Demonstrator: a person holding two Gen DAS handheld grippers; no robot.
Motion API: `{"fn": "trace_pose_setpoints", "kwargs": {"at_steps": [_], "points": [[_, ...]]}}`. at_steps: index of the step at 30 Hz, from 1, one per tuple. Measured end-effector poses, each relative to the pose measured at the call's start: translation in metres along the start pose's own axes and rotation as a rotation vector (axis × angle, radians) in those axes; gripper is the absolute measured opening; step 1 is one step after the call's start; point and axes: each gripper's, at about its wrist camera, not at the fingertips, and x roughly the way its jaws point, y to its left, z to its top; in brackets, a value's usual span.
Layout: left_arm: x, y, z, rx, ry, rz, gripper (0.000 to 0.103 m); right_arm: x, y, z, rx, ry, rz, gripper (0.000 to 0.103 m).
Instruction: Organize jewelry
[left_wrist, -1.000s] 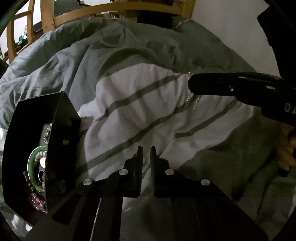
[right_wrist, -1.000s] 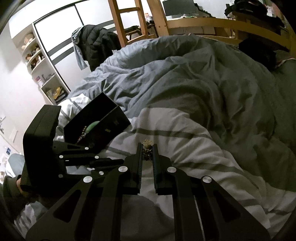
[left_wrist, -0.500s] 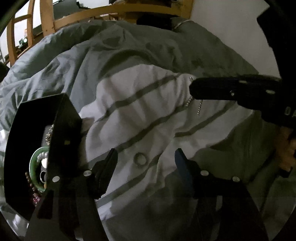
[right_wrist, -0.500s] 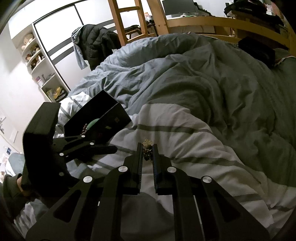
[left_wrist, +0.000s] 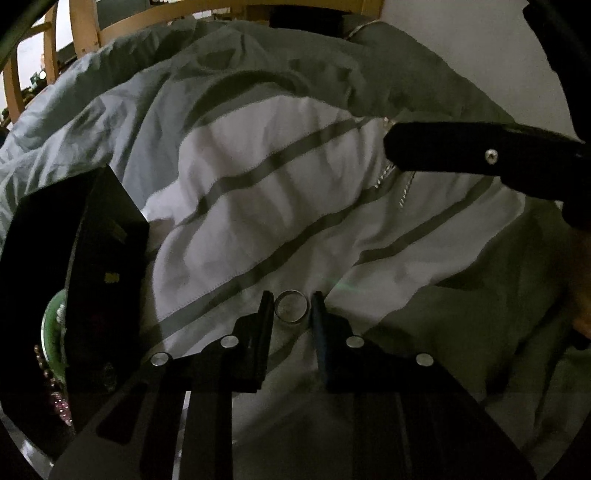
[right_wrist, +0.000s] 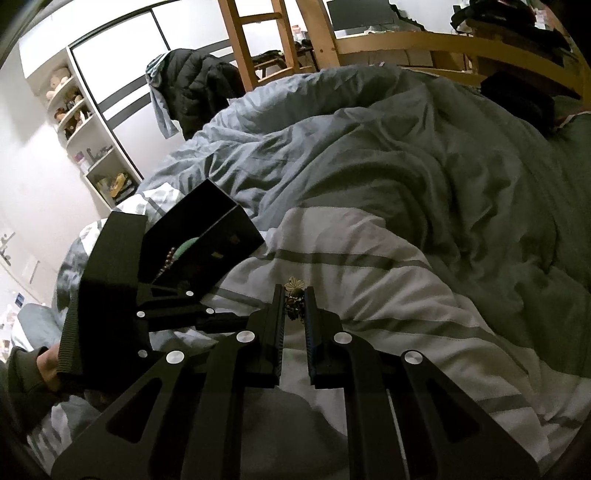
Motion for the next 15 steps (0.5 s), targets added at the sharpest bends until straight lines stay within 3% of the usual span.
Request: {"fn": "trace_pose_setpoints", "kwargs": {"at_steps": [1, 7, 14, 15], "points": [[-0.005, 0.0, 0.001, -0.003, -0.009, -0.006, 0.003, -0.001, 0.0, 0.0, 0.001, -0.003, 0.0, 0.011], [-0.031, 0.005, 0.004, -0.039, -0.062, -0.028, 0.003, -0.008, 0.002, 0.003, 0.013, -0.023, 0.011, 0.011], [-0.031, 0.006, 0.001, -0.047, -0.053, -0.009, 0.003, -0.008, 0.004, 0.001, 0.01, -0.012, 0.01, 0.011], [-0.028, 0.003, 0.001, -0.037, -0.046, 0.001, 0.007, -0.008, 0.004, 0.002, 0.011, -0.012, 0.01, 0.011]]}}
